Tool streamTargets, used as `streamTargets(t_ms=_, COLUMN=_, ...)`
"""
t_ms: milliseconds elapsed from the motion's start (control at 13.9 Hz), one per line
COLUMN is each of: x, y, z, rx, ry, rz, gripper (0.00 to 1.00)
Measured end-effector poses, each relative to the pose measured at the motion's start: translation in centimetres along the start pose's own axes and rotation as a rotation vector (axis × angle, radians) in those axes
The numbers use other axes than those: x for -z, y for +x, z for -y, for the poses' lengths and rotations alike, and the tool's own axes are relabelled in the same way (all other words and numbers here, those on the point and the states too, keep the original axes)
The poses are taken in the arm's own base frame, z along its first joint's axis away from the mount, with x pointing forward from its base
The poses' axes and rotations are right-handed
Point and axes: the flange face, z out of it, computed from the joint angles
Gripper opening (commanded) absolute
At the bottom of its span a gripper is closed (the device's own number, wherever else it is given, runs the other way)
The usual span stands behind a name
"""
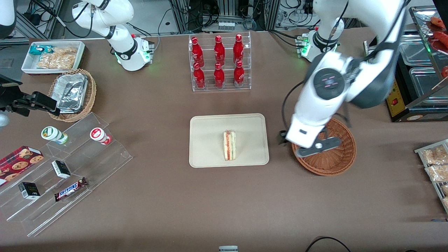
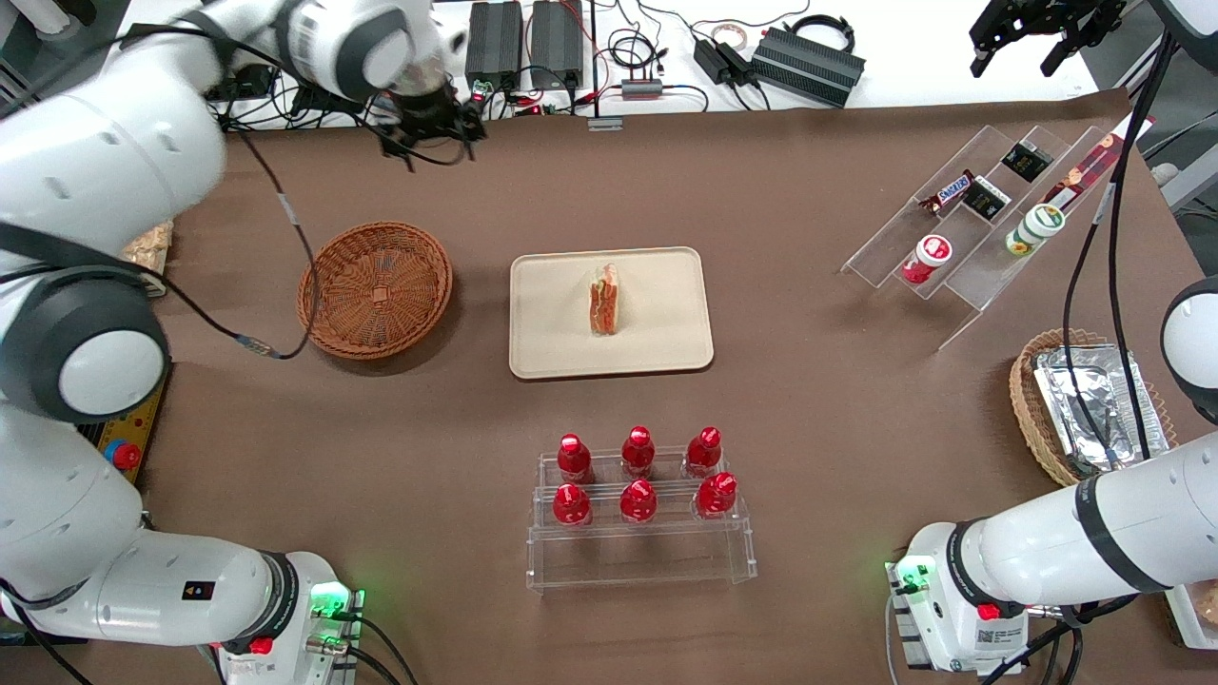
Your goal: Place sandwich from basket to tray
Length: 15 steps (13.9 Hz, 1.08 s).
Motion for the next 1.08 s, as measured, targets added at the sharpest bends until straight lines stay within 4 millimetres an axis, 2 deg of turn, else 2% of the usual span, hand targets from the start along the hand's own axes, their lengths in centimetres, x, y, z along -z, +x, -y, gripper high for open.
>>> streamTargets(t_ms=144, x=3.3, y=0.7, z=6.0, rx=-0.044, ry=0.041, rz=0.043, gripper=1.0)
streamTargets(t_ms=215, x=4.6, y=0.6, z=8.3, rx=-0.063, ry=0.057, rz=0.059, gripper=1.0)
streamTargets(t_ms=431, x=7.7, y=-0.2, z=12.6, rx=-0.084, ry=0.073, rz=0.1, gripper=1.0)
streamTargets(t_ms=718, x=11.4, y=-1.1, z=16.9, rx=-0.161, ry=0.051, rz=0.153, gripper=1.0)
streamTargets(t_ms=862, x=12.7, y=-1.7, z=17.5, rx=-0.17, ry=0.049, rz=0.144, gripper=1.0)
streamTargets(t_ms=1077, x=12.5, y=-2.3, z=17.6, rx=-0.172, ry=0.06, rz=0.185, gripper=1.0)
